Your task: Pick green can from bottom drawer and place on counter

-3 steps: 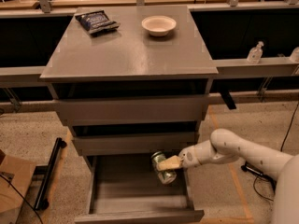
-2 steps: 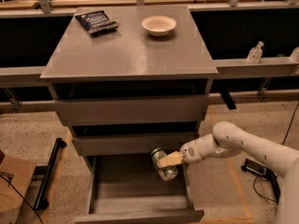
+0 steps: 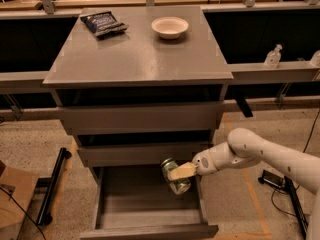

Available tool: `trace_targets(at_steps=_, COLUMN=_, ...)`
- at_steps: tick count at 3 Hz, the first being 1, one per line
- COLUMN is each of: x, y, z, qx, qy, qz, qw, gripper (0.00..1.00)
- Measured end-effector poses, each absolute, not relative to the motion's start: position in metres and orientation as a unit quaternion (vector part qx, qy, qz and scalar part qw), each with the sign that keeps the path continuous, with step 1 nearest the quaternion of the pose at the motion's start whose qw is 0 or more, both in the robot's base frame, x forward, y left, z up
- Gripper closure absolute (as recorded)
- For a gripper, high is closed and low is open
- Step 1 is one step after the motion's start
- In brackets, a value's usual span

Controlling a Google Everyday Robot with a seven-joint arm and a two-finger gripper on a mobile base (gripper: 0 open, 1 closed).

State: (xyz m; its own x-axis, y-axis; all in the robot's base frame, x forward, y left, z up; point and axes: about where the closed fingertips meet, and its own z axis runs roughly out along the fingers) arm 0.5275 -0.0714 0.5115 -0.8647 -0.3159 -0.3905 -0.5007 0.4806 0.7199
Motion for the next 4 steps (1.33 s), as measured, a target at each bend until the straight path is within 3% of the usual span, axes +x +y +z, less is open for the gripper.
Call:
trace_targets(at_steps=3, x=0.400, y=-0.041, z=0.702, qx=-0.412, qy=0.808, qz=0.355, qw=0.226, gripper=1.00)
trace_targets(at_steps=4, x=0.393, y=-0.037, z=0.738, qx=-0.439, qy=0.802, qz=0.316, qw=0.254, gripper=1.00)
